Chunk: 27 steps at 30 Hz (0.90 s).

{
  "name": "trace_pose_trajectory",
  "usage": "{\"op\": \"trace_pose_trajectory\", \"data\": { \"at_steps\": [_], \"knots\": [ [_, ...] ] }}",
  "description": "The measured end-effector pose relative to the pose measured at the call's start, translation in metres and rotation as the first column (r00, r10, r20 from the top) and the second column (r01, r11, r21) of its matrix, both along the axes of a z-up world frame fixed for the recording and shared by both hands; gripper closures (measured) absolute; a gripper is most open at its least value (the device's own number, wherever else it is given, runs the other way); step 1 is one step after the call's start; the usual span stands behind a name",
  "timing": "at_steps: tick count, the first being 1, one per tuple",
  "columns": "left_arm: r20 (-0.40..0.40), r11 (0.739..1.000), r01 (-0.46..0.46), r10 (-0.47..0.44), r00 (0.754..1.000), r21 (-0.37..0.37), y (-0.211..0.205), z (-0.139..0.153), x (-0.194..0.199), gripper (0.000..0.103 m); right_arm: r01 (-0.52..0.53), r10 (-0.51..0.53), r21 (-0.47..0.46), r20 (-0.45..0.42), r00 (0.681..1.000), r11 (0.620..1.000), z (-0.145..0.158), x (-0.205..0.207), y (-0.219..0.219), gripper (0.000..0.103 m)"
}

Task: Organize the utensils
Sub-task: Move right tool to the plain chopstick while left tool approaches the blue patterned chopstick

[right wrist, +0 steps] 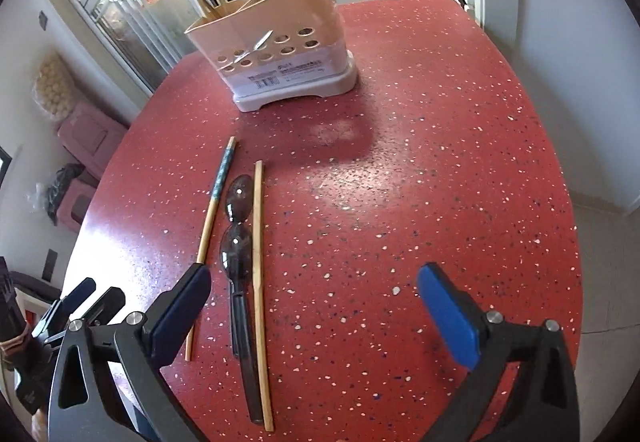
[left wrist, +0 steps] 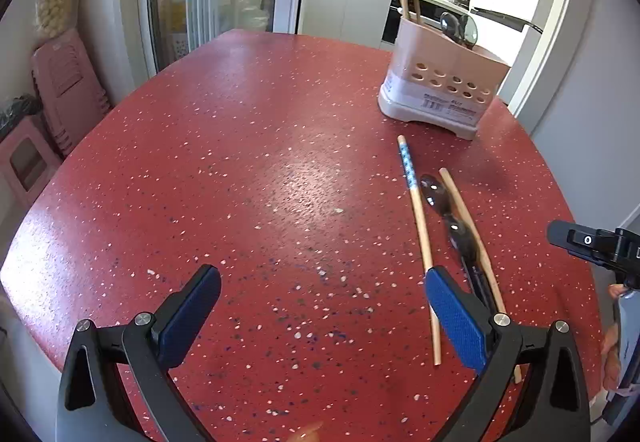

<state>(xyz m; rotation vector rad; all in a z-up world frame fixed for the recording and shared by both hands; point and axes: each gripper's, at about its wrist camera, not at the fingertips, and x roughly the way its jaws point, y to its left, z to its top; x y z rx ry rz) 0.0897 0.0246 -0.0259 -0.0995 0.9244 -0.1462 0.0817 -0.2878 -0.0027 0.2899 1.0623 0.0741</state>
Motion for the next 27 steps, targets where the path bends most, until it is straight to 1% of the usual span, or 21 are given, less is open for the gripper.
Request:
{"op": "trace_pose_trajectory", "data": {
  "at_steps": [4,7,12,15,16,18,19,21,27],
  "knots": [
    [-0.021,1.0,0.002,-0.002,1.0,0.014,0.001,-0.004,0.0,0.0,-0.065,0.064,-0.015,-0.055,0.996,0.998,-0.004,0.004,0.013,0.0],
    [-0.03,1.0,-0.001,0.001,1.0,0.029,0.001,-0.005,0.002,0.0,-0.086,0.079,-0.074,-0.103,0.992,0.993,-0.008,0.013,0.022,0.0],
    [-0.038,0.998,-0.019,0.021,0.999,0.061,0.004,-0.006,0.008,0.0,-0.102,0.091,-0.075,-0.139,0.986,0.992,-0.014,0.027,0.03,0.0],
    [-0.052,0.998,-0.029,0.032,0.998,0.057,0.007,-0.009,0.012,0.0,-0.097,0.082,-0.075,-0.179,0.98,0.992,-0.023,0.034,0.032,0.002],
    [-0.057,0.998,-0.031,0.034,0.998,0.055,0.008,-0.01,0.014,0.0,-0.094,0.079,-0.074,-0.188,0.979,0.993,-0.025,0.036,0.032,0.004],
    [-0.071,0.998,-0.04,0.043,0.997,0.043,0.011,-0.012,0.015,0.0,-0.094,0.077,-0.077,-0.201,0.977,0.993,-0.028,0.035,0.033,0.011],
    [-0.078,0.999,-0.04,0.043,0.996,0.036,0.013,-0.013,0.016,0.0,-0.097,0.079,-0.078,-0.21,0.974,0.992,-0.03,0.034,0.034,0.013],
    [-0.095,0.999,-0.025,0.027,0.995,0.022,0.014,-0.015,0.016,0.0,-0.111,0.093,-0.071,-0.218,0.971,0.991,-0.031,0.031,0.035,0.024],
    [-0.102,1.0,-0.028,0.028,0.994,0.006,0.015,-0.017,0.017,0.0,-0.171,0.151,-0.067,-0.234,0.96,0.983,-0.034,0.022,0.05,0.043]
  ]
}}
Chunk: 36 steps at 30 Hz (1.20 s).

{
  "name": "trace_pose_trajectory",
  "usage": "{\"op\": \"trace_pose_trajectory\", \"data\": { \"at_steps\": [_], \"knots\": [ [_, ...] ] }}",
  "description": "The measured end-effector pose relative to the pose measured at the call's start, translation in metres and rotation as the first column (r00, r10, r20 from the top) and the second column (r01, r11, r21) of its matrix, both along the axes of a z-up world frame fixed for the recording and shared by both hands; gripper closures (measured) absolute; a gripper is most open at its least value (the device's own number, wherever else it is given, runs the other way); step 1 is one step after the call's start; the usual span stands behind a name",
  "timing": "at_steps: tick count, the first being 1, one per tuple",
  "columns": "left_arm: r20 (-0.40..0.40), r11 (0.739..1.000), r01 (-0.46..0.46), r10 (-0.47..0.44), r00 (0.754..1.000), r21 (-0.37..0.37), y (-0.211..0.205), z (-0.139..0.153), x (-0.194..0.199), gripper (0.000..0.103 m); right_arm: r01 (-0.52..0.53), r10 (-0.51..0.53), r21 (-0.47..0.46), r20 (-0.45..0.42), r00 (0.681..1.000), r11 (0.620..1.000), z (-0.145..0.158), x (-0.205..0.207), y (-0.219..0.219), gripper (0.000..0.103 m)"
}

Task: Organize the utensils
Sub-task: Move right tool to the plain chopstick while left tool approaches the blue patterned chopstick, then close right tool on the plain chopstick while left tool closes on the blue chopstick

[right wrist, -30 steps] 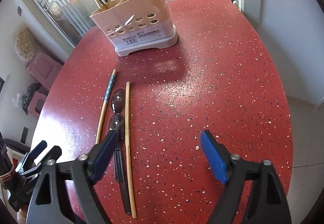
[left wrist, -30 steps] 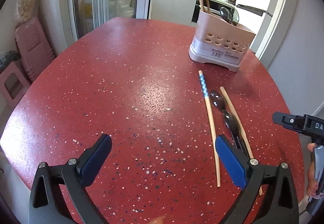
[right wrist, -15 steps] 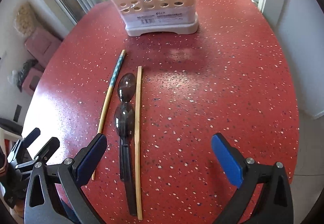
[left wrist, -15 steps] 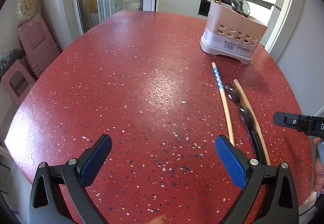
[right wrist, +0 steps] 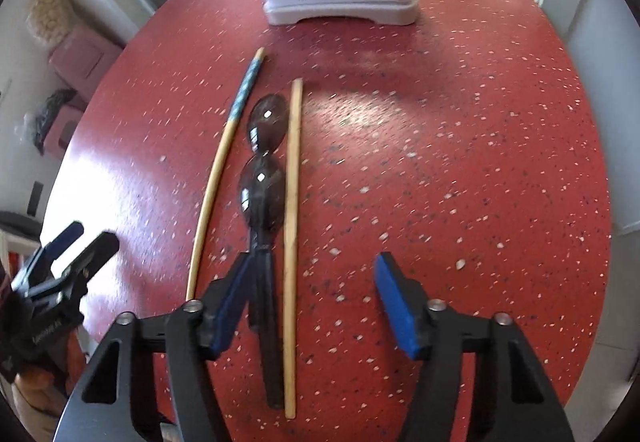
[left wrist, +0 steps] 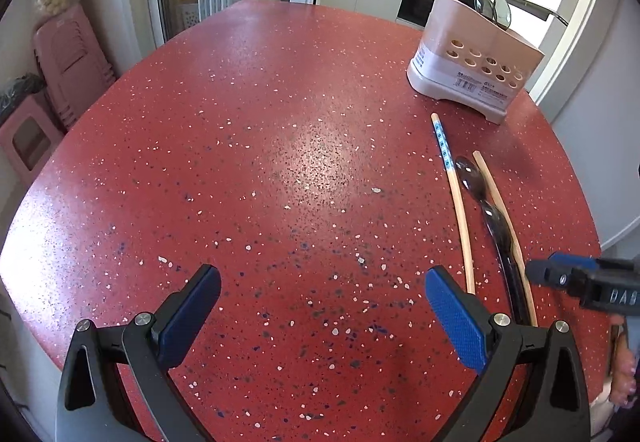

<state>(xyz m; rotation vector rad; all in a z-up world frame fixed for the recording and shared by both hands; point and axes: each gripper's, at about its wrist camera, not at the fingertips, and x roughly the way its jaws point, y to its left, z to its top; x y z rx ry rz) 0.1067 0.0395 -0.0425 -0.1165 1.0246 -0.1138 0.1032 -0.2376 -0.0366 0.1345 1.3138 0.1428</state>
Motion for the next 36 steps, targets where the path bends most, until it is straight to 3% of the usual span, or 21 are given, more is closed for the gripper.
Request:
{"op": "trace_pose_trajectory", "data": {
  "at_steps": [3,6,12,22,36],
  "knots": [
    [-0.005,1.0,0.004,-0.004,1.0,-0.005,-0.002,0.0,0.004,0.0,0.023,-0.022,-0.036,0.025,0.999,0.999,0.0,0.006,0.002,0.057],
    [-0.006,1.0,0.02,-0.02,1.0,-0.006,-0.008,0.001,0.01,0.0,0.054,-0.053,-0.026,0.023,0.998,0.998,-0.001,0.017,-0.005,0.061],
    [-0.027,0.997,0.074,-0.074,0.997,-0.012,-0.028,0.004,0.028,0.0,0.006,-0.006,-0.021,0.013,1.0,1.0,-0.004,0.028,0.004,0.062],
    [-0.092,0.988,0.155,-0.151,0.984,0.03,-0.058,-0.005,0.069,0.0,-0.052,0.052,-0.182,-0.005,0.999,0.982,-0.009,0.041,0.026,0.069],
    [-0.2,0.96,0.258,-0.234,0.951,0.104,-0.099,-0.02,0.113,0.0,-0.096,0.085,-0.202,-0.061,0.995,0.975,-0.012,0.058,0.027,0.072]
  ]
}}
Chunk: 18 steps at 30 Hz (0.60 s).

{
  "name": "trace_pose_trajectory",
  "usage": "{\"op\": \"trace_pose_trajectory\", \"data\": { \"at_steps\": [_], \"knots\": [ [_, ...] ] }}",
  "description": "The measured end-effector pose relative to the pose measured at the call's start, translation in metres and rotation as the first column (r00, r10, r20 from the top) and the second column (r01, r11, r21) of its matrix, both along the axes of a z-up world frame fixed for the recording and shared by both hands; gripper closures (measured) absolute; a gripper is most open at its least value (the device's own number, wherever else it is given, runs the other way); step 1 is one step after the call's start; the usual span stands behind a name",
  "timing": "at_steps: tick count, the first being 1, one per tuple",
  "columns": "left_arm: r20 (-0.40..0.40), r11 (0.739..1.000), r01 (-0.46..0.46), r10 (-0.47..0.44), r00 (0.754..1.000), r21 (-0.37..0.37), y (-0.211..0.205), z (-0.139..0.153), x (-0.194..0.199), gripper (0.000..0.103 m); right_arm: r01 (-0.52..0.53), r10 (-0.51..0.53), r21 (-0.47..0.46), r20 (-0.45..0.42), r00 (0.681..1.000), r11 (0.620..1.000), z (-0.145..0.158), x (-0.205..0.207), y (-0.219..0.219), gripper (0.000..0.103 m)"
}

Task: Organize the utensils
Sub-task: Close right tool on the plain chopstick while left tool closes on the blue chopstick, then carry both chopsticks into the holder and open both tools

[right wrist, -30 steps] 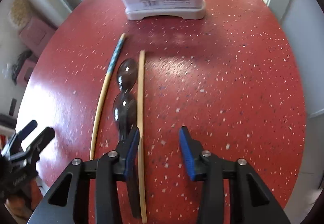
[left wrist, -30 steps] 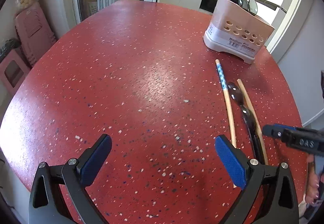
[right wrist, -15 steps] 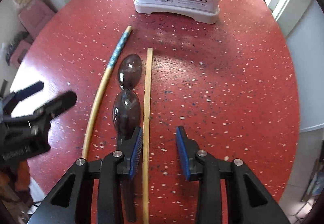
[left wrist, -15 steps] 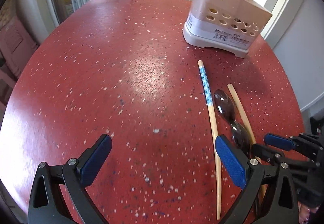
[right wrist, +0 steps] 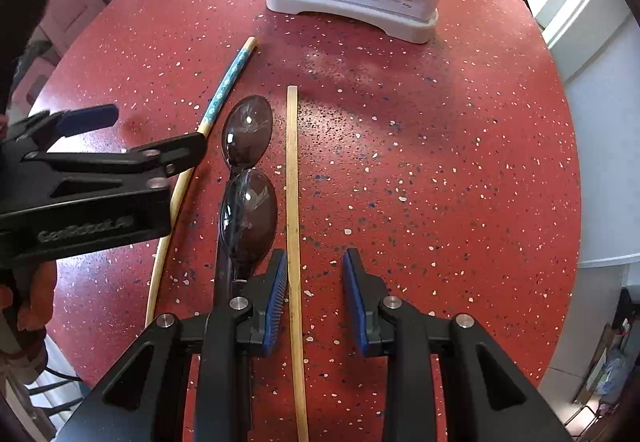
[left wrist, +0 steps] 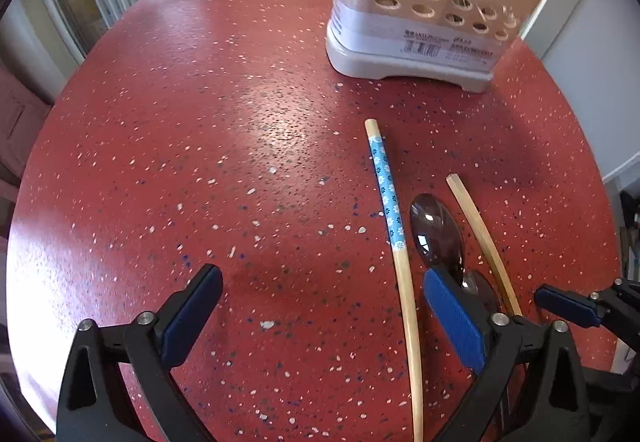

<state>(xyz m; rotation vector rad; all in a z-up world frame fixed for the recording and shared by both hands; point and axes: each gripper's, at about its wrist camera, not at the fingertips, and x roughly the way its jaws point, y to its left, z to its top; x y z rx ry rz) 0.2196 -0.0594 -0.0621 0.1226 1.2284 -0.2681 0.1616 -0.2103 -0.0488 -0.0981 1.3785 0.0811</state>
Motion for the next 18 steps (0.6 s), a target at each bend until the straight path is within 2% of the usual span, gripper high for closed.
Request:
{"op": "trace_pose_trajectory", "data": {
  "at_steps": [2,4,5,7,9,15,16,17,18],
  "knots": [
    [-0.018,0.999,0.017,-0.017,1.0,0.033,-0.006,-0.003,0.004,0.0,-0.008,0.008,0.005,-0.004,1.0,1.0,0.0,-0.001,-0.002,0.074],
    [-0.031,0.999,0.03,-0.029,0.999,0.034,-0.009,-0.003,0.007,0.0,-0.02,0.02,0.006,0.001,1.0,1.0,0.0,0.001,-0.003,0.084],
    [-0.04,0.999,0.038,-0.037,0.999,0.037,-0.011,-0.002,0.009,0.0,-0.022,0.022,0.012,0.003,1.0,1.0,-0.002,0.002,-0.004,0.097],
    [-0.048,0.998,0.06,-0.058,0.997,0.037,-0.016,-0.001,0.012,0.0,-0.019,0.019,0.027,0.002,1.0,0.999,-0.003,0.0,-0.01,0.097],
    [-0.065,0.995,0.095,-0.092,0.994,0.04,-0.023,0.002,0.016,0.007,-0.02,0.02,0.05,0.008,1.0,0.999,-0.005,-0.003,-0.017,0.097],
    [-0.097,0.979,0.196,-0.191,0.977,0.049,-0.048,0.007,0.018,0.039,-0.021,0.013,0.127,0.067,0.998,0.992,0.007,-0.018,-0.041,0.097],
    [-0.097,0.978,0.203,-0.198,0.975,0.046,-0.051,0.008,0.018,0.056,-0.025,0.014,0.129,0.082,0.997,0.991,0.011,-0.021,-0.043,0.097],
    [-0.097,0.978,0.203,-0.197,0.975,0.049,-0.054,0.008,0.02,0.066,-0.029,0.016,0.13,0.1,0.995,0.991,0.016,-0.023,-0.046,0.097],
    [-0.101,0.981,0.189,-0.185,0.978,0.037,-0.053,0.008,0.021,0.067,-0.033,0.017,0.134,0.118,0.993,0.99,0.019,-0.025,-0.049,0.097]
  ]
}}
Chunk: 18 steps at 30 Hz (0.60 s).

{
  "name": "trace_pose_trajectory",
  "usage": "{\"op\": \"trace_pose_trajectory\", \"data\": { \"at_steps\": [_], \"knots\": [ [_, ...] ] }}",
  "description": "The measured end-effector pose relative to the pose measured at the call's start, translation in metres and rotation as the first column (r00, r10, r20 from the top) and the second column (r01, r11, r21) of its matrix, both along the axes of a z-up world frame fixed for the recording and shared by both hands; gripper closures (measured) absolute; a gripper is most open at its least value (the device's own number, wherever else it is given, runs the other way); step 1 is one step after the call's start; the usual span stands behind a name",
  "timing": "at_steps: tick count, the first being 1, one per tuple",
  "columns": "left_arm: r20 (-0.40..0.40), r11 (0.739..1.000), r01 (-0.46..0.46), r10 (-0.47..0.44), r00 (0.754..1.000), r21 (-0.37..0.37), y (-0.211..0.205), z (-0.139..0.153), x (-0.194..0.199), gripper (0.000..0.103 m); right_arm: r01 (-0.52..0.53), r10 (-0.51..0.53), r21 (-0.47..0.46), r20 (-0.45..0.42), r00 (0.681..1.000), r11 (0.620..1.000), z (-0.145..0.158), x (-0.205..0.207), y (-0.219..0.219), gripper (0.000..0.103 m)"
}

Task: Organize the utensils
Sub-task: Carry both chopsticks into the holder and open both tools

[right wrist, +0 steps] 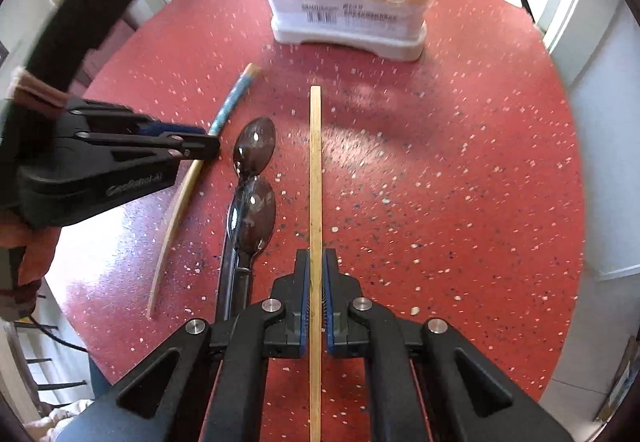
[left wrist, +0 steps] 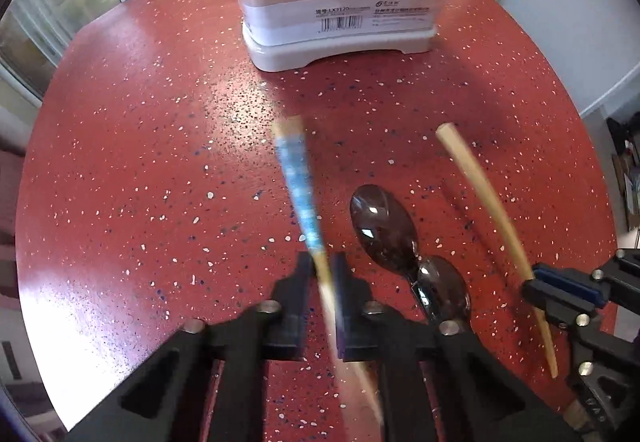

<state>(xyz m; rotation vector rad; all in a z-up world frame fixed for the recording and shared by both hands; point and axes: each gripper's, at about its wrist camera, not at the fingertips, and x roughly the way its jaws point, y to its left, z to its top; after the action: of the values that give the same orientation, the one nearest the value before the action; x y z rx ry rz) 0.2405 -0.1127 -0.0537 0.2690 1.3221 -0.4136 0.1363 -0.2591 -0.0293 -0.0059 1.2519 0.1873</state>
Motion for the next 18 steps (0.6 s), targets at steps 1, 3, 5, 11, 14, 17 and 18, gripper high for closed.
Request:
{"op": "trace_pose_trajectory", "data": {
  "at_steps": [1,3,5,11,14,17,18],
  "knots": [
    [0.003,1.0,-0.015,0.015,1.0,-0.012,0.002,0.001,0.0,0.067,0.0,0.0,0.003,0.012,1.0,1.0,0.003,-0.003,-0.003,0.097],
    [0.034,0.997,-0.058,0.059,0.998,-0.041,0.007,0.004,-0.002,0.067,0.0,-0.001,0.016,0.047,0.999,1.0,0.012,-0.006,-0.01,0.096],
    [0.077,0.994,-0.083,0.089,0.993,-0.074,0.017,0.011,-0.012,0.067,-0.001,-0.001,0.036,0.082,0.997,0.999,0.022,-0.011,-0.015,0.096],
    [0.215,0.96,-0.139,0.192,0.958,-0.242,0.042,0.052,-0.043,0.067,0.013,-0.035,0.124,0.171,0.985,0.992,0.049,-0.03,-0.033,0.096],
    [0.275,0.939,-0.149,0.238,0.931,-0.31,0.056,0.076,-0.058,0.067,0.023,-0.061,0.171,0.225,0.972,0.985,0.06,-0.035,-0.037,0.096],
    [0.329,0.914,-0.154,0.286,0.9,-0.374,0.066,0.099,-0.07,0.067,0.038,-0.096,0.211,0.269,0.958,0.977,0.076,-0.04,-0.044,0.096],
    [0.34,0.905,-0.154,0.3,0.891,-0.396,0.067,0.106,-0.071,0.067,0.042,-0.106,0.222,0.284,0.953,0.974,0.081,-0.04,-0.047,0.096]
  ]
}}
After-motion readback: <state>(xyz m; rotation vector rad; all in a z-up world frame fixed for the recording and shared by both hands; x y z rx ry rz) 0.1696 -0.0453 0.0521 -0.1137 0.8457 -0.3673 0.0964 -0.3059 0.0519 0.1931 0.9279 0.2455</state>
